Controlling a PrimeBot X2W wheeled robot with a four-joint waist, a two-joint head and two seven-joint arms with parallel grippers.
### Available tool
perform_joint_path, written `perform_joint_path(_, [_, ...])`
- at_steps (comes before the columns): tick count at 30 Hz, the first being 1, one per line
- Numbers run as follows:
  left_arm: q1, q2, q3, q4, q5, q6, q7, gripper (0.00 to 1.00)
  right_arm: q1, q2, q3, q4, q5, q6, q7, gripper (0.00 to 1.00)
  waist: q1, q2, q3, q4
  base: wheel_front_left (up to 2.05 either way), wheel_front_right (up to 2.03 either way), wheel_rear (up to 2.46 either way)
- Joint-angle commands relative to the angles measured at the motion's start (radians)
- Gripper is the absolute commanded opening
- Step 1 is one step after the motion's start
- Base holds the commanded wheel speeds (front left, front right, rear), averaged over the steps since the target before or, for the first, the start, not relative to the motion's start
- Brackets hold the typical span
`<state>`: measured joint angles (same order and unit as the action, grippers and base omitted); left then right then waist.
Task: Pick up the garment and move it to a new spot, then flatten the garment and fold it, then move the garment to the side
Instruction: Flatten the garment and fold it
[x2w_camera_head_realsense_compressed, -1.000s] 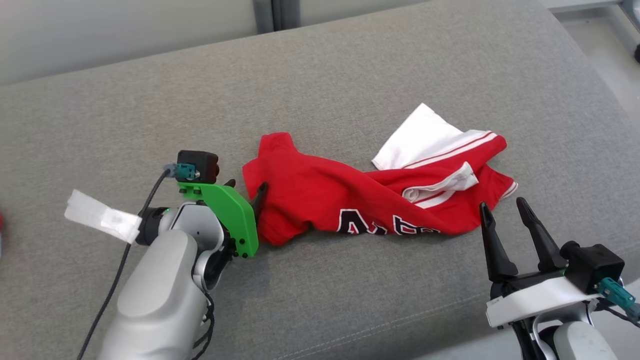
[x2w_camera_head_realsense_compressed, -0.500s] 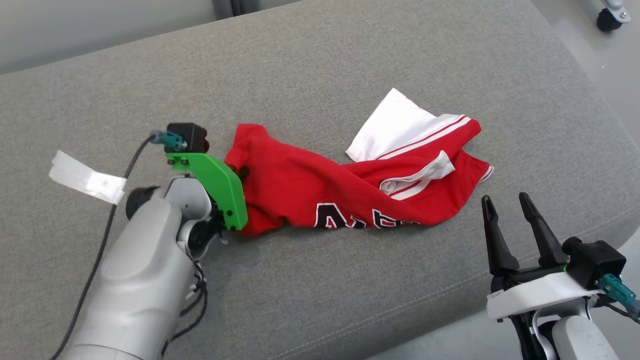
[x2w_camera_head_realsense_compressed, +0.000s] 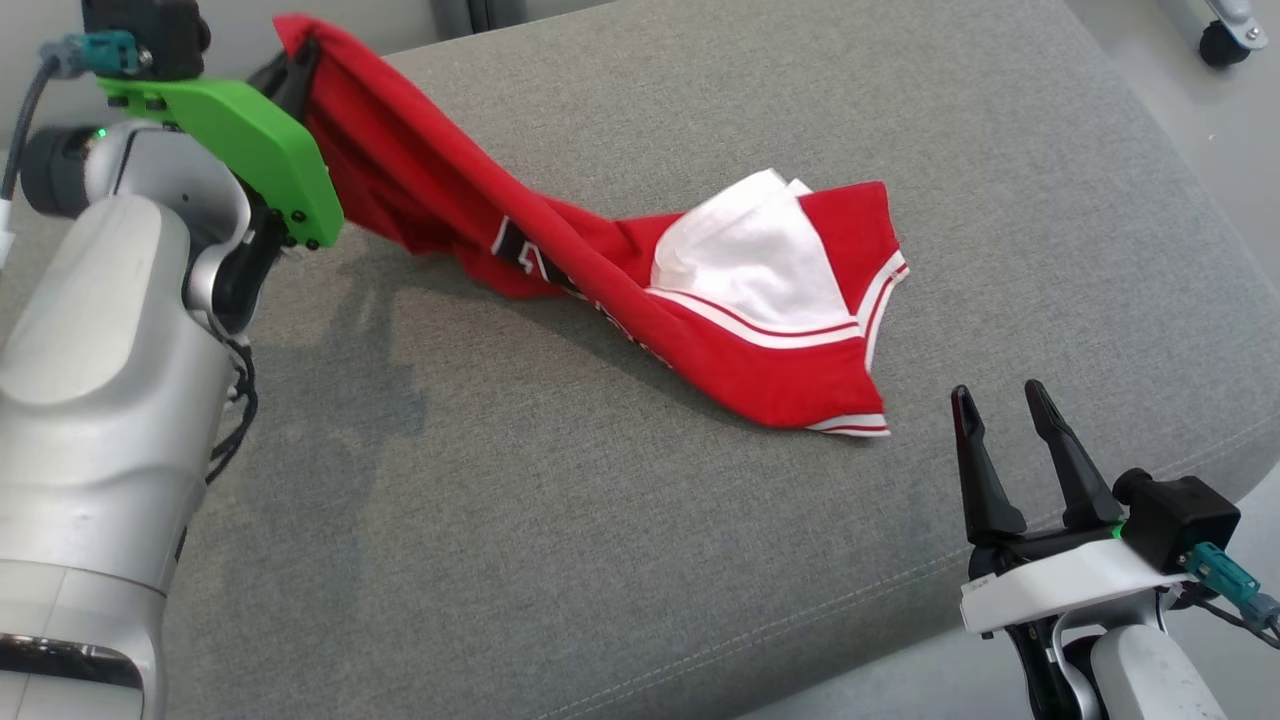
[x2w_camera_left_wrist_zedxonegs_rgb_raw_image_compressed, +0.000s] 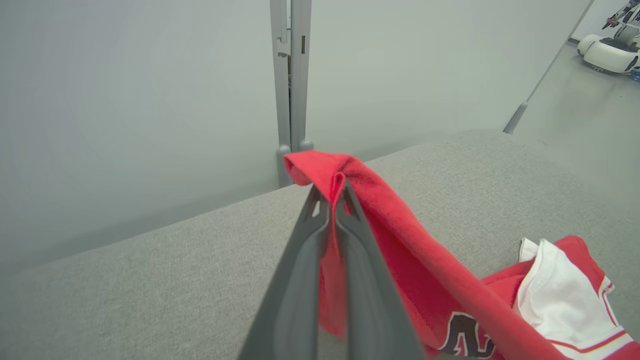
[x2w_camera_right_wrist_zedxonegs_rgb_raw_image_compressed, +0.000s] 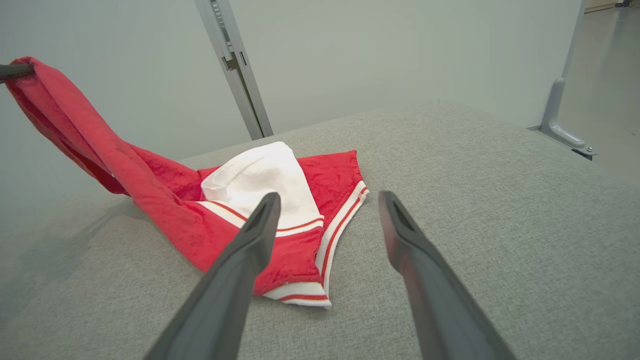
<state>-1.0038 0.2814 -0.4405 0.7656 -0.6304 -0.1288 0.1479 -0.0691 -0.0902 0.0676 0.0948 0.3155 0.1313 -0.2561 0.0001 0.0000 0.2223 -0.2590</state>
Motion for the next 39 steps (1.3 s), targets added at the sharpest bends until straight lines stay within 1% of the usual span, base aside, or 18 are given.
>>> perform_joint_path(1, [-0.024, 0.012, -0.015, -0.005, 0.019, -0.003, -0.021, 0.0, -0.012, -0.002, -0.001, 0.003, 0.012, -0.001, -0.005, 1.0, -0.0001, 0.0, 0.001, 0.002, 0.0, 0.0, 0.0])
perform_joint_path(4, [-0.01, 0.025, -0.026, -0.021, 0.009, -0.003, -0.064, 0.0, -0.008, -0.005, -0.01, 0.002, 0.013, -0.001, -0.007, 1.0, -0.0001, 0.0, -0.001, 0.009, 0.0, 0.0, 0.0])
perform_joint_path(7, [0.06, 0.045, -0.021, -0.041, -0.001, 0.0, -0.12, 0.0, 0.004, -0.004, -0.02, -0.002, 0.013, -0.001, -0.008, 1.0, -0.0001, 0.0, -0.005, 0.018, 0.0, 0.0, 0.0])
perform_joint_path(10, [0.165, 0.065, -0.022, -0.082, 0.007, 0.017, -0.185, 0.0, 0.02, -0.002, -0.03, -0.006, 0.014, -0.001, -0.009, 1.0, -0.0001, 0.0, -0.011, 0.03, 0.0, 0.0, 0.0])
perform_joint_path(12, [0.259, 0.091, -0.028, -0.11, 0.026, 0.041, -0.227, 0.0, 0.025, -0.002, -0.031, -0.007, 0.014, -0.001, -0.009, 1.0, -0.0001, 0.0, -0.014, 0.036, 0.0, 0.0, 0.0])
perform_joint_path(13, [0.307, 0.089, -0.025, -0.129, 0.012, 0.042, -0.245, 0.0, 0.024, -0.002, -0.034, -0.008, 0.014, -0.001, -0.009, 1.0, -0.0001, 0.0, -0.014, 0.041, 0.0, 0.0, 0.0])
perform_joint_path(15, [0.401, 0.102, -0.015, -0.162, 0.009, 0.07, -0.284, 0.0, 0.025, -0.006, -0.036, -0.012, 0.015, -0.001, -0.009, 1.0, -0.0001, 0.0, -0.012, 0.052, 0.0, 0.0, 0.0])
perform_joint_path(18, [0.516, 0.095, -0.013, -0.211, -0.007, 0.092, -0.326, 0.0, 0.03, -0.014, -0.043, -0.018, 0.015, -0.001, -0.009, 1.0, -0.0001, 0.0, -0.008, 0.079, 0.0, 0.0, 0.0])
perform_joint_path(19, [0.516, 0.095, -0.013, -0.211, -0.007, 0.092, -0.326, 0.0, 0.03, -0.014, -0.043, -0.018, 0.015, -0.001, -0.009, 1.0, -0.0001, 0.0, -0.008, 0.079, 0.0, 0.0, 0.0])
perform_joint_path(22, [0.602, 0.095, -0.012, -0.242, -0.008, 0.114, -0.355, 0.0, 0.027, -0.025, -0.04, -0.02, 0.018, -0.001, -0.001, 1.0, -0.0001, 0.0, -0.008, 0.103, 0.0, 0.0, 0.0])
perform_joint_path(26, [0.682, 0.09, -0.013, -0.268, -0.017, 0.125, -0.374, 0.0, 0.018, -0.037, -0.038, -0.027, 0.02, -0.001, 0.009, 1.0, -0.0001, 0.0, -0.013, 0.128, 0.0, 0.0, 0.0])
perform_joint_path(29, [0.727, 0.08, -0.009, -0.275, -0.039, 0.122, -0.378, 0.0, 0.022, -0.042, -0.041, -0.03, 0.024, -0.001, 0.015, 1.0, -0.0001, 0.0, -0.02, 0.145, 0.0, 0.0, 0.0])
perform_joint_path(30, [0.745, 0.074, -0.015, -0.272, -0.047, 0.112, -0.364, 0.18, 0.025, -0.044, -0.042, -0.03, 0.026, -0.001, 0.018, 1.0, -0.0001, 0.0, -0.022, 0.151, 0.0, 0.0, 0.0])
perform_joint_path(31, [0.754, 0.071, -0.01, -0.273, -0.057, 0.115, -0.363, 0.45, 0.028, -0.044, -0.043, -0.032, 0.026, -0.001, 0.02, 1.0, -0.0001, 0.0, -0.025, 0.155, 0.0, 0.0, 0.0])
perform_joint_path(32, [0.758, 0.072, -0.004, -0.276, -0.063, 0.118, -0.366, 1.0, 0.031, -0.045, -0.044, -0.033, 0.026, -0.001, 0.023, 1.0, -0.0001, 0.0, -0.027, 0.159, 0.0, 0.0, 0.0])
perform_joint_path(33, [0.769, 0.067, -0.001, -0.278, -0.073, 0.118, -0.369, 1.0, 0.035, -0.046, -0.048, -0.033, 0.025, -0.001, 0.023, 1.0, -0.0001, 0.0, -0.031, 0.164, 0.0, 0.0, 0.0])
perform_joint_path(36, [0.805, 0.056, 0.013, -0.299, -0.079, 0.134, -0.386, 1.0, 0.045, -0.047, -0.057, -0.036, 0.026, -0.001, 0.026, 1.0, -0.0001, 0.0, -0.047, 0.178, 0.0, 0.0, 0.0])
perform_joint_path(39, [0.834, 0.055, 0.04, -0.333, -0.07, 0.167, -0.401, 1.0, 0.049, -0.048, -0.062, -0.04, 0.023, -0.001, 0.032, 1.0, -0.0001, 0.0, -0.065, 0.19, 0.0, 0.0, 0.0])
